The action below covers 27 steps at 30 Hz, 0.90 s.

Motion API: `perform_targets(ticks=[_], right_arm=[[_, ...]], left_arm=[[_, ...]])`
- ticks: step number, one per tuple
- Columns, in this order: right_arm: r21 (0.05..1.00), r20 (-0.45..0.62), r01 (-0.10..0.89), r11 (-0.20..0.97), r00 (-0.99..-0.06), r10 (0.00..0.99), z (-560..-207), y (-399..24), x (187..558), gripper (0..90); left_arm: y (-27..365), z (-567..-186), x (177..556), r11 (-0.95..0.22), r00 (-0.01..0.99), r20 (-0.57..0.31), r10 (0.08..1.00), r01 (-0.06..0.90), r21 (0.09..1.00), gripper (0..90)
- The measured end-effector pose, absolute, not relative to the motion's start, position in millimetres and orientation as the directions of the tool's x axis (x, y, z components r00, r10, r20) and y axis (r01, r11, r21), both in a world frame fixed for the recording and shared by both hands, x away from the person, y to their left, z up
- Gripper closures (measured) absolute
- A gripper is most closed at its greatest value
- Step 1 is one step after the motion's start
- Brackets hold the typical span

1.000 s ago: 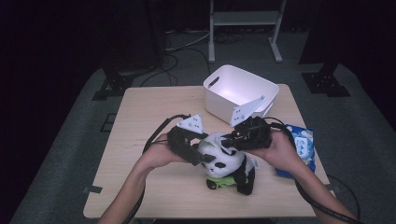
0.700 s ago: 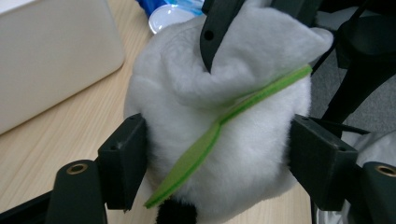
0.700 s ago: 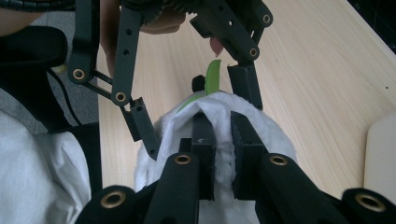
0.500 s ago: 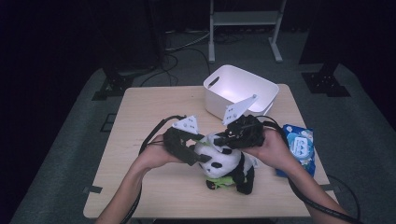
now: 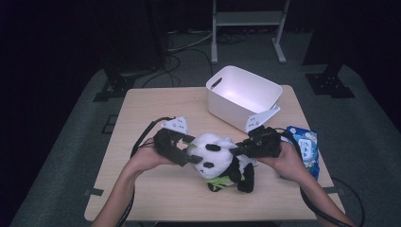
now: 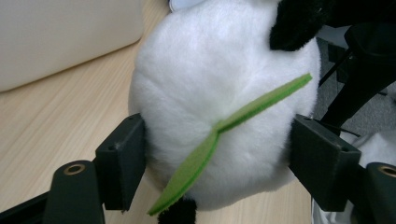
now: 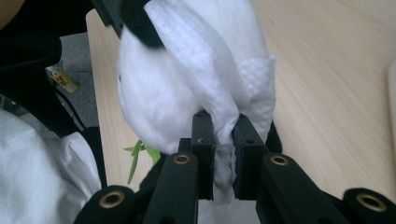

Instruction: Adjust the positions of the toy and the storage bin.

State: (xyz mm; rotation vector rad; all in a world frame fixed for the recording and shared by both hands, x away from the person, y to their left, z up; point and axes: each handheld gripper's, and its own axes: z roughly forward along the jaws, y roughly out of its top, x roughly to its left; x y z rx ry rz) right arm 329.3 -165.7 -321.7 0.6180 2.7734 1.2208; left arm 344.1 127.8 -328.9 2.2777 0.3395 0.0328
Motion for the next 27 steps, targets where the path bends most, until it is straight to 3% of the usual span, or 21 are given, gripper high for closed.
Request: perform_targets(ticks=[11,27], right_arm=[[0.689,0.098,0.321,0.650,-0.930,0.355,-334,-139,334,81.0],[0.650,0.071,0.268,0.711,-0.953,0.295,-346,-93,338,81.2]], left_arm=[[147,-324,337,-0.650,0.961,-0.040,0.274,0.216,0.729,16.5],[164,-341,339,-0.664,0.947,-0.053,0.317,0.261,0.701,16.5]])
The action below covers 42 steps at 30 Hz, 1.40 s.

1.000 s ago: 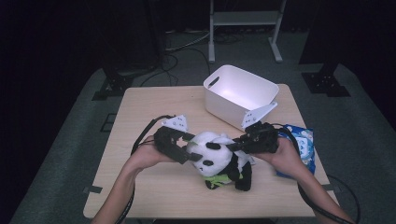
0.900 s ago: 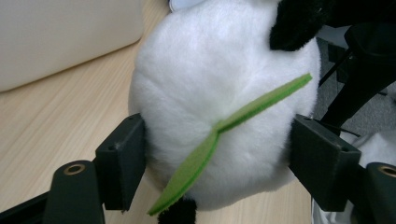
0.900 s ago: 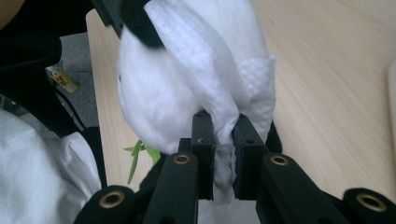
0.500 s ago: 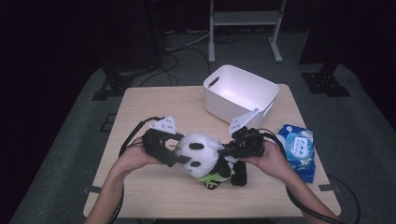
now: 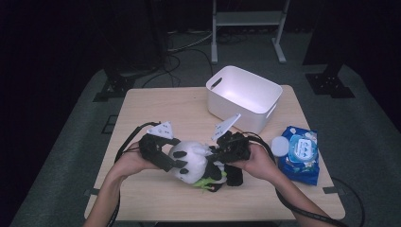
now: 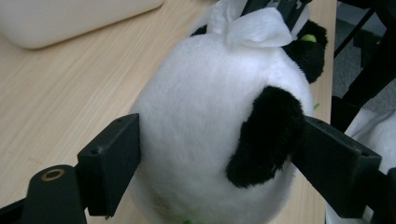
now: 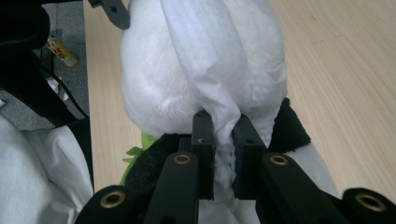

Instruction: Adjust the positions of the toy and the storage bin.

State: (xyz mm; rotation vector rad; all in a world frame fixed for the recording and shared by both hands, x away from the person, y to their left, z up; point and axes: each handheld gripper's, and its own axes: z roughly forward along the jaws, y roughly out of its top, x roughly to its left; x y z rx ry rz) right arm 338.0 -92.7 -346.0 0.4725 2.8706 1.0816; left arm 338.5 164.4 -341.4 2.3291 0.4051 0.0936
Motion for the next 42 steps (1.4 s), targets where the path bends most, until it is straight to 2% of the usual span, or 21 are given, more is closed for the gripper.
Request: perform_targets(ticks=[5,11,15,26,35,39,42], right_arm=[[0.627,0.073,0.266,0.733,-0.956,0.285,-348,-86,341,81.3],[0.586,0.046,0.247,0.772,-0.961,0.272,-348,-84,341,81.2],[0.572,0.024,0.246,0.783,-0.959,0.284,-347,-92,340,81.1],[0.594,0.041,0.297,0.748,-0.939,0.341,-343,-127,339,81.1],[0.588,0.021,0.276,0.761,-0.945,0.326,-350,-116,345,81.3],[0.592,0.016,0.281,0.756,-0.941,0.338,-351,-115,348,81.2],[0.598,0.010,0.280,0.752,-0.940,0.342,-347,-118,348,81.1]], left_arm=[[170,-354,340,-0.651,0.945,-0.068,0.320,0.272,0.709,21.3],[161,-380,342,-0.677,0.939,-0.111,0.325,0.313,0.666,23.6],[157,-389,343,-0.631,0.936,-0.149,0.318,0.326,0.704,24.8],[143,-396,343,-0.662,0.945,-0.146,0.294,0.311,0.682,24.7],[141,-389,342,-0.640,0.950,-0.130,0.285,0.289,0.712,22.2],[137,-393,344,-0.624,0.943,-0.120,0.310,0.297,0.722,19.4],[134,-394,343,-0.620,0.940,-0.101,0.325,0.293,0.728,25.0]])
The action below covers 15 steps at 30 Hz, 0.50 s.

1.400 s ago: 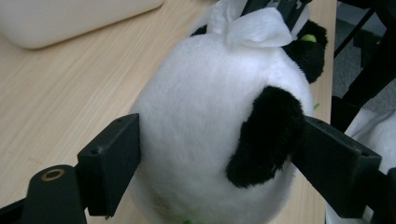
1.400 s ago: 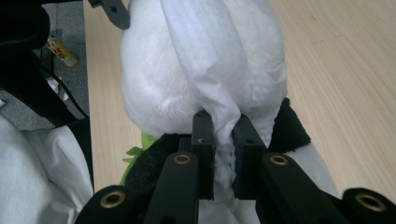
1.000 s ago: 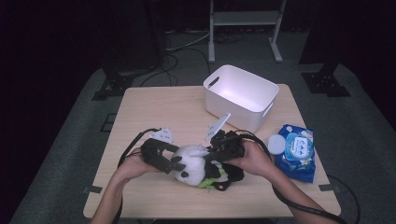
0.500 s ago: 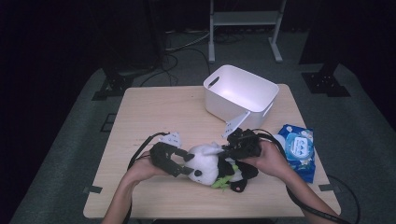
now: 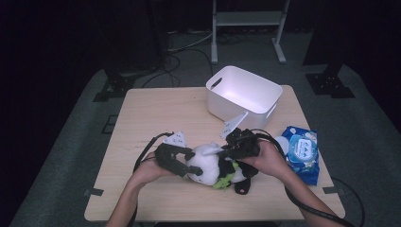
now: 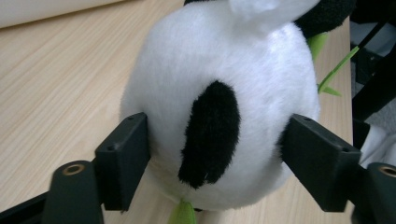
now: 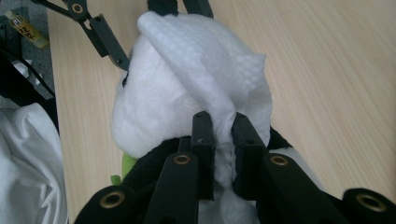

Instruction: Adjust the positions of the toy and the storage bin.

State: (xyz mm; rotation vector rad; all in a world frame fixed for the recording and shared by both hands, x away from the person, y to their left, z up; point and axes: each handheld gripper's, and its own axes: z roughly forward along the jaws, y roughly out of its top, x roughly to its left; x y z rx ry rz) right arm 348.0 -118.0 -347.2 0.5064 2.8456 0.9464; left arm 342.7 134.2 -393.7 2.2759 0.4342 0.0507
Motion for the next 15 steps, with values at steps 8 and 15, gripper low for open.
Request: perform_targets(ticks=[8,15], right_arm=[[0.638,0.025,0.287,0.715,-0.935,0.353,-332,-141,336,81.1],[0.653,0.055,0.309,0.692,-0.930,0.364,-338,-159,329,81.4]], left_arm=[[136,-395,344,-0.609,0.929,-0.116,0.351,0.321,0.725,30.7],[133,-390,344,-0.624,0.932,-0.094,0.350,0.307,0.719,28.1]])
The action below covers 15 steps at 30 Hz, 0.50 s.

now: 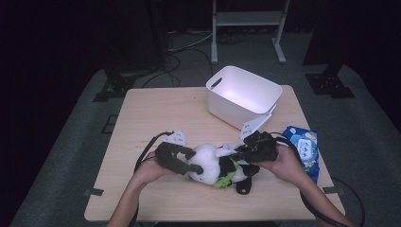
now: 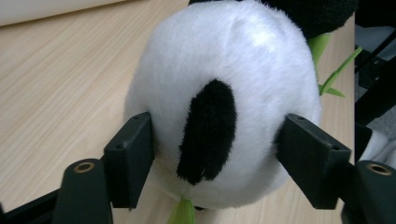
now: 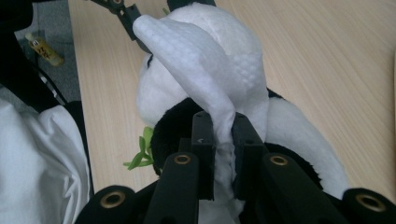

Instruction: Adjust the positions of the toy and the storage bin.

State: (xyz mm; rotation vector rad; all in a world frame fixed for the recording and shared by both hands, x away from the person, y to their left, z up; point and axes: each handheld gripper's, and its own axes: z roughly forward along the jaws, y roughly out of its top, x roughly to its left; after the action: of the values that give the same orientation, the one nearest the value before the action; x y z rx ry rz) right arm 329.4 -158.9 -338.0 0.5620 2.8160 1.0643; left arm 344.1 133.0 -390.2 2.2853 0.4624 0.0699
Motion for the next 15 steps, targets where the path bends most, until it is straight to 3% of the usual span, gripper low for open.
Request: perform_targets(ticks=[9,15], right_arm=[[0.662,0.025,0.350,0.663,-0.894,0.447,-342,-154,355,81.4],[0.675,0.036,0.318,0.666,-0.915,0.401,-332,-149,351,81.2]], left_arm=[[138,-388,348,-0.584,0.915,-0.070,0.396,0.310,0.750,27.1],[135,-390,348,-0.584,0.910,-0.054,0.411,0.308,0.751,30.9]])
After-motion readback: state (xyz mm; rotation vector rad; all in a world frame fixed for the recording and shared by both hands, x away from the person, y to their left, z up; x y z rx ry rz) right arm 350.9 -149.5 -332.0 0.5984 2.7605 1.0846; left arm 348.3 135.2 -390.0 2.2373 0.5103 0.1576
